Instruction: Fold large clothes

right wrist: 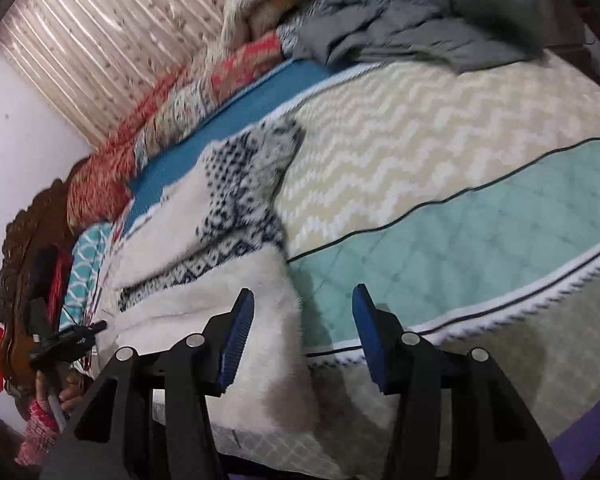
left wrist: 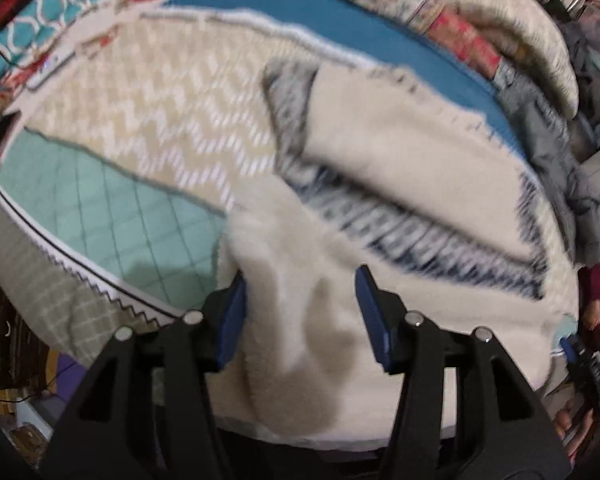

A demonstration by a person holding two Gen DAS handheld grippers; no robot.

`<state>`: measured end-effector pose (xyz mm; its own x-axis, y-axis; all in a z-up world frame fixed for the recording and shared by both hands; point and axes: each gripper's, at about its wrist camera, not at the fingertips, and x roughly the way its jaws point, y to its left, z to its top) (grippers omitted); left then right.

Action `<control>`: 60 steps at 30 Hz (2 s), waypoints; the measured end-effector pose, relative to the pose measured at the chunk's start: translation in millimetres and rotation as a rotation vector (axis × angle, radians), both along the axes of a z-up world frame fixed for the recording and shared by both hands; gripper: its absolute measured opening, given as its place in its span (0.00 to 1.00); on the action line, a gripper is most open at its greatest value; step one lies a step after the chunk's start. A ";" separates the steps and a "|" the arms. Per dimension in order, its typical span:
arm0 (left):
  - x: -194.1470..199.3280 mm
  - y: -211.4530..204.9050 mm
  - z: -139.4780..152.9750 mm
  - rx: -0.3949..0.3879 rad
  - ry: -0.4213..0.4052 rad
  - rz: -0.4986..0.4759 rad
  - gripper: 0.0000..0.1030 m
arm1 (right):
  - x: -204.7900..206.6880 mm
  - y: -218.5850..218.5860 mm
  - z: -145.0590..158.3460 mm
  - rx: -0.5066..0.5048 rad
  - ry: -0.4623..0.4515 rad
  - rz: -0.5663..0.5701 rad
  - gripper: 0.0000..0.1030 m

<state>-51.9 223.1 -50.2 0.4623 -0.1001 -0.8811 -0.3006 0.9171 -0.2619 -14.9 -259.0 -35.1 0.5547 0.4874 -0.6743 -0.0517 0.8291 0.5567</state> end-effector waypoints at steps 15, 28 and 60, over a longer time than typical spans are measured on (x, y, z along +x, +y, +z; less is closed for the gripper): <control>26.8 -63.9 -14.7 0.026 0.020 -0.089 0.49 | -14.0 -38.2 -38.8 0.055 0.054 -0.077 0.47; 12.9 -54.1 -1.8 0.069 -0.061 -0.116 0.49 | 14.3 4.3 -5.7 -0.003 0.017 -0.002 0.47; 42.0 -126.3 21.5 0.102 -0.072 -0.258 0.49 | -10.8 -39.0 -6.5 0.048 -0.025 -0.090 0.47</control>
